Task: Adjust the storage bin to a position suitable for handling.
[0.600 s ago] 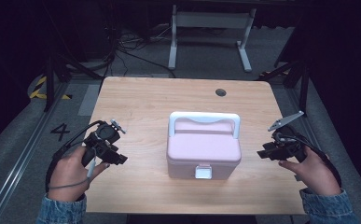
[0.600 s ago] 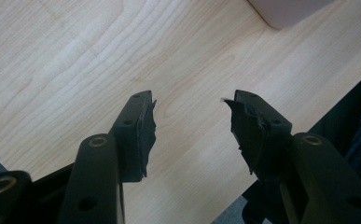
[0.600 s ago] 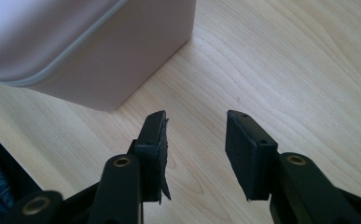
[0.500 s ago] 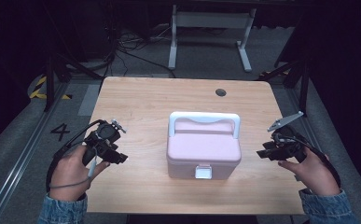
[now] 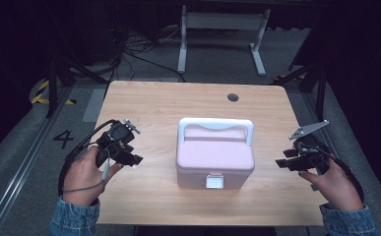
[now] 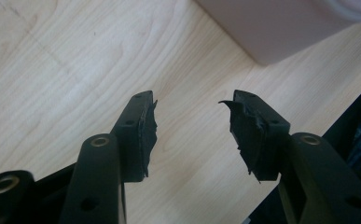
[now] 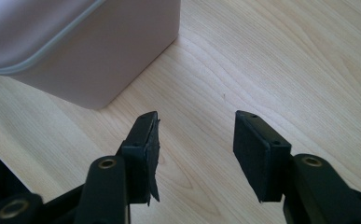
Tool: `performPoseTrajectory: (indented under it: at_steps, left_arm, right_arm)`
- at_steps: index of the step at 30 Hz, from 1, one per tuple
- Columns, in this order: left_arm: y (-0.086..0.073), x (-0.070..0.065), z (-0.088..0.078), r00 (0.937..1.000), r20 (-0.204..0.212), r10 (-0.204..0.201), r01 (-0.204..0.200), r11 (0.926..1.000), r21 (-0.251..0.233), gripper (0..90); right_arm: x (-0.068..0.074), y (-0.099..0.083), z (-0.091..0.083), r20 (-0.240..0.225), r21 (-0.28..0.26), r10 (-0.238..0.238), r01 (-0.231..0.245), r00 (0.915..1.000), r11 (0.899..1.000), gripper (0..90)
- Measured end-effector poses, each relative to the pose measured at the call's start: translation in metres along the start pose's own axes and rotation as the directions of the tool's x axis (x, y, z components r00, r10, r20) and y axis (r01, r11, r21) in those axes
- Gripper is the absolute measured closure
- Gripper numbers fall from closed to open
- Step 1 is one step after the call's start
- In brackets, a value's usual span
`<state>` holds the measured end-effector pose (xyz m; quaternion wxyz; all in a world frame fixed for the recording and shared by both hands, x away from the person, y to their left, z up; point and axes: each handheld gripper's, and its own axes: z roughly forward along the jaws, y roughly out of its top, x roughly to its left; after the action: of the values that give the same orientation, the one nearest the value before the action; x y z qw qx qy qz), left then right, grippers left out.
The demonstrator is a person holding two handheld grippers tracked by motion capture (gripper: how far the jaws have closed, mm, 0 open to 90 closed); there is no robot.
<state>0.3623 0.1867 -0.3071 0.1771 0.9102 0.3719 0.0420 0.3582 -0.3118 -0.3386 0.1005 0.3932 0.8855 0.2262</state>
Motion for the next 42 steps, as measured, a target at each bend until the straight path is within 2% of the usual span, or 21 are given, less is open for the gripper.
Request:
performPoseTrajectory:
  at_steps: [3,4,5,6,9,13,15,19,25,34,35,37,38,42]
  left_arm:
    - [0.009,-0.002,-0.002,0.9997,0.011,0.020,-0.020,0.9992,-0.034,50.1]
    - [0.013,-0.001,-0.002,0.9995,0.014,0.028,-0.028,0.9990,-0.034,49.9]
    - [0.020,0.000,-0.002,0.9997,-0.002,0.024,-0.024,0.9992,-0.030,48.2]
    - [0.020,0.000,-0.002,0.9997,-0.002,0.024,-0.024,0.9992,-0.030,47.4]
    - [0.034,-0.001,0.000,0.9994,0.005,0.035,-0.035,0.9988,-0.033,46.5]
    - [0.047,-0.006,-0.001,0.9985,-0.002,0.055,-0.055,0.9963,-0.066,43.1]
    - [0.053,-0.007,-0.001,0.9979,0.017,0.063,-0.061,0.9954,-0.073,43.1]
    - [0.066,-0.012,0.000,0.9958,0.036,0.085,-0.082,0.9937,-0.077,43.0]
    - [0.085,-0.015,0.004,0.9926,0.018,0.120,-0.118,0.9902,-0.075,40.0]
    - [0.106,-0.019,0.007,0.9950,0.026,0.096,-0.093,0.9911,-0.095,38.2]
    - [0.108,-0.020,0.008,0.9955,0.024,0.091,-0.088,0.9898,-0.112,37.8]
    - [0.111,-0.022,0.008,0.9945,0.038,0.097,-0.092,0.9871,-0.131,37.0]
    - [0.114,-0.024,0.010,0.9923,0.048,0.114,-0.107,0.9852,-0.134,36.7]
    - [0.121,-0.030,0.015,0.9898,0.040,0.137,-0.131,0.9832,-0.127,36.4]
  right_arm:
    - [-0.001,-0.003,0.000,-0.010,-0.006,0.010,-0.010,0.9999,1.000,53.2]
    - [-0.001,-0.004,0.000,-0.015,-0.002,0.014,-0.014,0.9998,1.000,53.1]
    - [0.000,-0.005,0.001,-0.017,-0.001,0.012,-0.013,0.9998,1.000,53.1]
    - [0.000,-0.005,0.001,-0.017,-0.001,0.012,-0.013,0.9998,1.000,53.1]
    - [0.002,-0.007,0.000,-0.025,-0.005,0.000,-0.001,0.9997,1.000,53.3]
    - [0.001,-0.010,0.002,-0.020,-0.006,0.004,-0.004,0.9998,1.000,53.3]
    - [0.000,-0.013,0.004,-0.023,-0.002,0.015,-0.015,0.9996,1.000,53.4]
    - [-0.003,-0.018,0.008,-0.020,0.022,0.032,-0.032,0.9993,0.999,53.1]
    - [-0.003,-0.021,0.009,-0.033,0.006,0.039,-0.039,0.9987,0.999,53.1]
    - [-0.001,-0.020,0.014,-0.049,0.014,0.030,-0.030,0.9983,0.999,52.6]
    - [-0.001,-0.020,0.015,-0.052,0.018,0.035,-0.034,0.9980,0.999,52.6]
    - [-0.001,-0.020,0.016,-0.055,0.020,0.036,-0.034,0.9979,0.999,52.6]
    - [-0.001,-0.020,0.016,-0.056,0.018,0.032,-0.031,0.9979,0.999,52.6]
    - [-0.001,-0.019,0.016,-0.056,0.018,0.031,-0.030,0.9980,0.999,52.6]
